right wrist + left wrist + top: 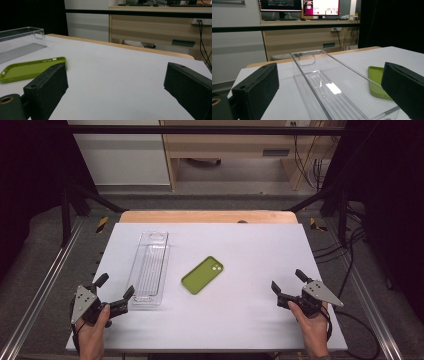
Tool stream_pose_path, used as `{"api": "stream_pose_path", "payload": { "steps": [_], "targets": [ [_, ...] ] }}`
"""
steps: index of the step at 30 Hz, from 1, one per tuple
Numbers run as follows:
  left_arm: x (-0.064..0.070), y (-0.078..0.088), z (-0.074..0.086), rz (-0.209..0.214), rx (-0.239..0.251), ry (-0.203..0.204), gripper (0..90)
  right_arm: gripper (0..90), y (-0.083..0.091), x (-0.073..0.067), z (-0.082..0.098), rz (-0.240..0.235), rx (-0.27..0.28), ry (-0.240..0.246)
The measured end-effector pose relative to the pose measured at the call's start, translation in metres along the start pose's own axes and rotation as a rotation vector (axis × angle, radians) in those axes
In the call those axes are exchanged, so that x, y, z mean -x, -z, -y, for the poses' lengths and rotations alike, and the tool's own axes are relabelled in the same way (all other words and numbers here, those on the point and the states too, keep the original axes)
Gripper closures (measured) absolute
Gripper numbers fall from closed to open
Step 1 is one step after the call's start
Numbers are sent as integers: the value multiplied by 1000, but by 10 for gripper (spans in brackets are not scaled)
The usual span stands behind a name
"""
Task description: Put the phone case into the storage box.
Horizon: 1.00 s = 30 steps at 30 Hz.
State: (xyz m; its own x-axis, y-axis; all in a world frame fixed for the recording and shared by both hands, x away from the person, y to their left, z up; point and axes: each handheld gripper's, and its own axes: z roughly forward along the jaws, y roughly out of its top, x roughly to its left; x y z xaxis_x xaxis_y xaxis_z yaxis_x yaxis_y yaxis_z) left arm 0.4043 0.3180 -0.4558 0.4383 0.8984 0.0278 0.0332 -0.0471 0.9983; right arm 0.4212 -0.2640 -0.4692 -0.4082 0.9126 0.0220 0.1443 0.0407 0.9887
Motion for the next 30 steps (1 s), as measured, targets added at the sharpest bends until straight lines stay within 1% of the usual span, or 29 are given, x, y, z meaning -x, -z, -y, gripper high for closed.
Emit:
{"api": "stream_pose_path", "payload": {
  "steps": [1, 2, 3, 4, 5, 6, 7, 8, 9, 10, 11, 14, 17, 18, 19, 20, 22, 23, 26, 27, 29, 30],
  "targets": [
    [0, 0, 0, -1, 0, 3, 13, 52, 0, 0, 0, 0, 0, 0],
    [0, 0, 0, -3, -1, 0, 13, 50, 0, 0, 0, 5, -23, -7],
    [0, 0, 0, -3, -1, 0, 13, 50, 0, 0, 0, 5, -23, -7],
    [0, 0, 0, -4, -2, 0, 13, 50, 0, -1, 0, 10, -34, -6],
    [0, 0, 0, -4, -2, -1, 13, 47, 0, -2, -2, 13, -72, -47],
    [0, 0, 0, -3, -3, -1, 13, 47, 0, -2, -2, 13, -72, -47],
    [1, 0, 1, -2, -4, -3, 13, 43, -2, -3, -4, 0, -133, -69],
    [1, -1, 1, -3, -8, -3, 13, 43, -3, -3, -6, -8, -171, -72],
    [1, -1, 1, -2, -10, -4, 13, 43, -3, -3, -6, -8, -171, -72],
    [1, -1, 2, -1, -12, -6, 13, 43, -4, -3, -7, -13, -199, -68],
    [1, -1, 2, -2, -12, -8, 13, 38, -4, -4, -8, -6, -210, -68],
    [1, -1, 2, -3, -12, -8, 13, 30, -5, -5, -9, 2, -203, -68],
    [1, -1, 2, -4, -13, -7, 13, 44, -6, -6, -14, 8, -209, -72],
    [1, 0, 2, -3, -10, -4, 13, 45, -5, -7, -19, -13, -186, -67],
    [1, 0, 2, -3, -11, -7, 13, 45, -5, -7, -19, -13, -186, -67],
    [1, 0, 2, -4, -12, -5, 13, 49, -5, -10, -24, -24, -169, -55],
    [1, 0, 2, -4, -12, -4, 13, 48, -5, -12, -27, -24, -168, -45],
    [0, 0, 2, -5, -12, -5, 13, 47, -7, -15, -32, -34, -177, -32],
    [0, 0, 2, -5, -10, -4, 13, 47, -8, -17, -37, -44, -184, -17],
    [0, 0, 3, -6, -12, -2, 13, 46, -11, -19, -42, -51, -195, 0],
    [0, -1, 3, -10, -11, 1, 13, 45, -15, -21, -46, -65, -216, 14],
    [0, -1, 3, -10, -12, 2, 13, 45, -15, -21, -46, -65, -216, 14]
  ]
}}
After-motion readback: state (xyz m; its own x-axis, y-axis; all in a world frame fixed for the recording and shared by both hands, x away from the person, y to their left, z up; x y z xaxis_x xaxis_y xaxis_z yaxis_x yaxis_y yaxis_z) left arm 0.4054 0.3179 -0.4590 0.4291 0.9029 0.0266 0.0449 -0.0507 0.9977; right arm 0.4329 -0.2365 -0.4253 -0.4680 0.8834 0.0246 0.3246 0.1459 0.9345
